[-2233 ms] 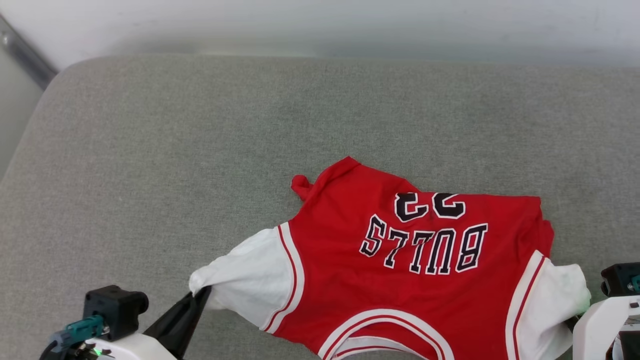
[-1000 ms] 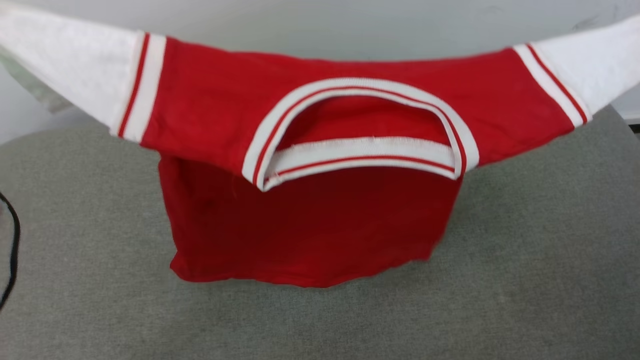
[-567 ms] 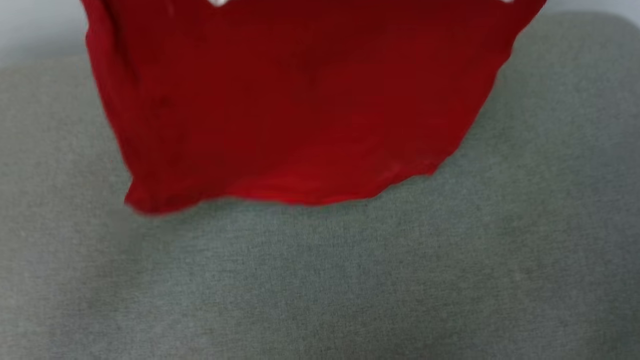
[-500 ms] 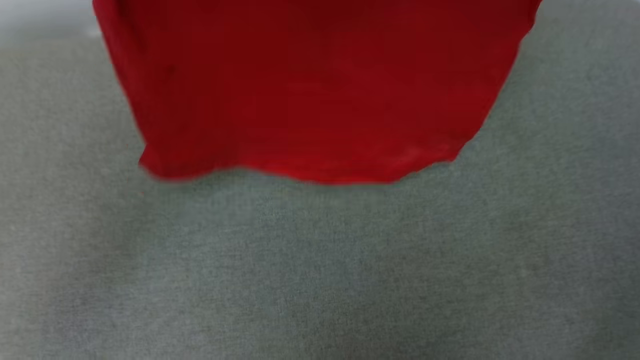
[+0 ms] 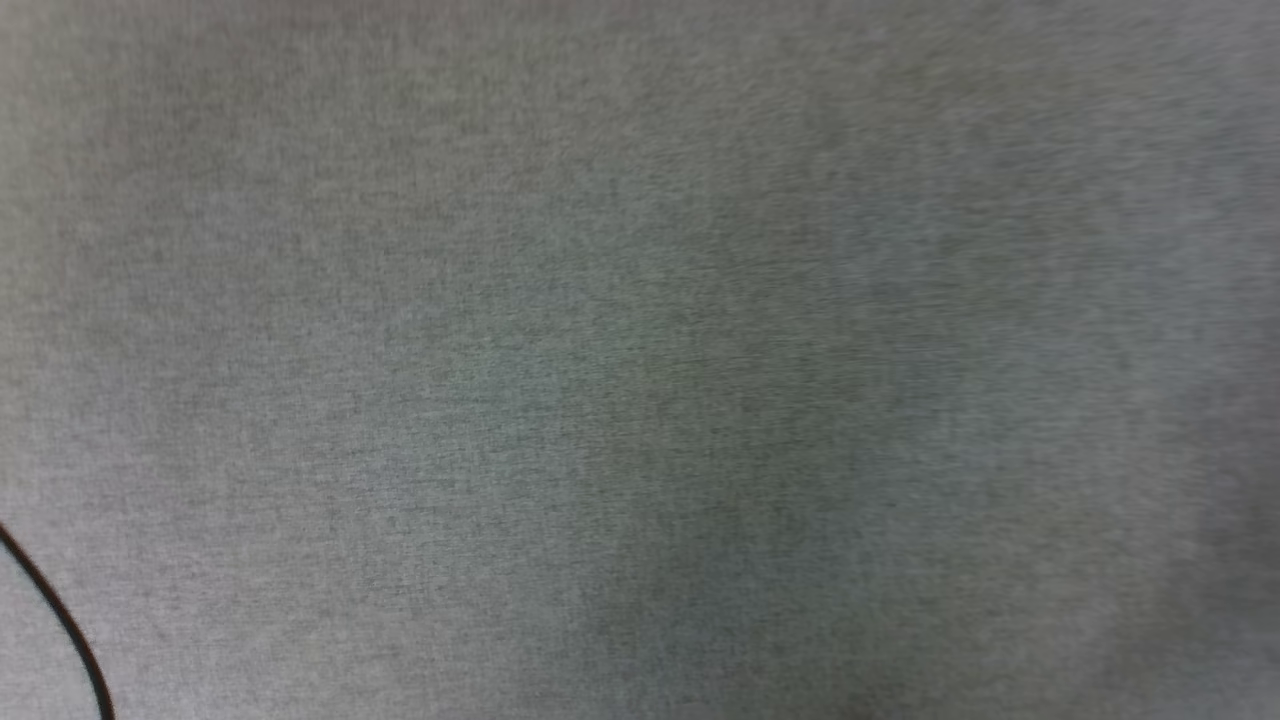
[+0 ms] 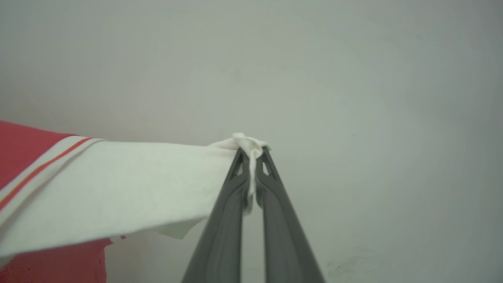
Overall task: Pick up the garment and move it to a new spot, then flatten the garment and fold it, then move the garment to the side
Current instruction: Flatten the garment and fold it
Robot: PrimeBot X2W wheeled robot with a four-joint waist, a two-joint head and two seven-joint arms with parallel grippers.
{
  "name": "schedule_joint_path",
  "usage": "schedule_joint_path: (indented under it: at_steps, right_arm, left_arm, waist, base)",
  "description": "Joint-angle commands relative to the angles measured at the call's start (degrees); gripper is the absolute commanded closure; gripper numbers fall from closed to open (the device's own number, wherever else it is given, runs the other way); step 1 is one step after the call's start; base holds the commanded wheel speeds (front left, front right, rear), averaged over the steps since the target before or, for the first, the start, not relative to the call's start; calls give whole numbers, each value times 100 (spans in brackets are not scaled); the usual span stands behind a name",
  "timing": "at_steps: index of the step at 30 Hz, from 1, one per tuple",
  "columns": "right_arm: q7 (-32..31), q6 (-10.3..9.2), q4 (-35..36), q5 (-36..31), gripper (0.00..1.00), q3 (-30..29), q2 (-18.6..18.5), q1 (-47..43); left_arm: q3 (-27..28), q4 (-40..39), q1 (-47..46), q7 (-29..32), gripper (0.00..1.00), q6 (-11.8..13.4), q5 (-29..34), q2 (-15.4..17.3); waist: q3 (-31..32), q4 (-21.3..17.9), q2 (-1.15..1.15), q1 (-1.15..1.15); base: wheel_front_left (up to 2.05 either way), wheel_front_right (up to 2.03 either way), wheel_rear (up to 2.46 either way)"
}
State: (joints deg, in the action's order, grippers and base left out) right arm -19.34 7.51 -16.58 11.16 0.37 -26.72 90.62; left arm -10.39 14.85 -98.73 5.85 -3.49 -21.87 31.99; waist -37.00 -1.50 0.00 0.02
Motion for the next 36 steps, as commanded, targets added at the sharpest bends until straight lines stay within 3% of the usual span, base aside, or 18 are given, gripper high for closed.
schedule_joint_path:
  at_steps: [1, 6, 10, 22, 28, 36]
  right_arm:
    - [202, -4, -225, -152, 100, -49, 77, 265]
    - [802, -4, -864, -488, 100, -277, 356, 544]
    - [1091, -4, -1210, -530, 100, -269, 507, 209]
    - [1021, -4, -1642, -131, 100, 279, 305, -1861]
    - [645, -5, -1728, 235, 100, 565, 80, -3132]
    - [70, -7, -1529, 833, 100, 825, -186, -4677]
  left_arm:
    - [-31, 300, -319, -232, 100, 13, 102, -67]
    - [-152, 1131, -566, -789, 100, 33, 142, -405]
    - [-215, 1532, -224, -1099, 100, -68, 0, -589]
    - [-530, 2289, 2359, -1897, 100, -267, -328, -844]
    - [-721, 2393, 3996, -2015, 100, -293, -363, -802]
    - [-1067, 2221, 5800, -1746, 100, -316, -326, -358]
  waist:
    - [-356, 201, 0, -2]
    - [-547, 313, 0, -2]
    - [-582, 415, 0, -2]
    - [104, 505, 0, -2]
    - [872, 517, 0, -2]
    - [1829, 474, 0, -2]
  base:
    - [0, 0, 0]
    - [0, 0, 0]
    - [0, 0, 0]
    - [0, 0, 0]
    - [0, 0, 0]
    - [0, 0, 0]
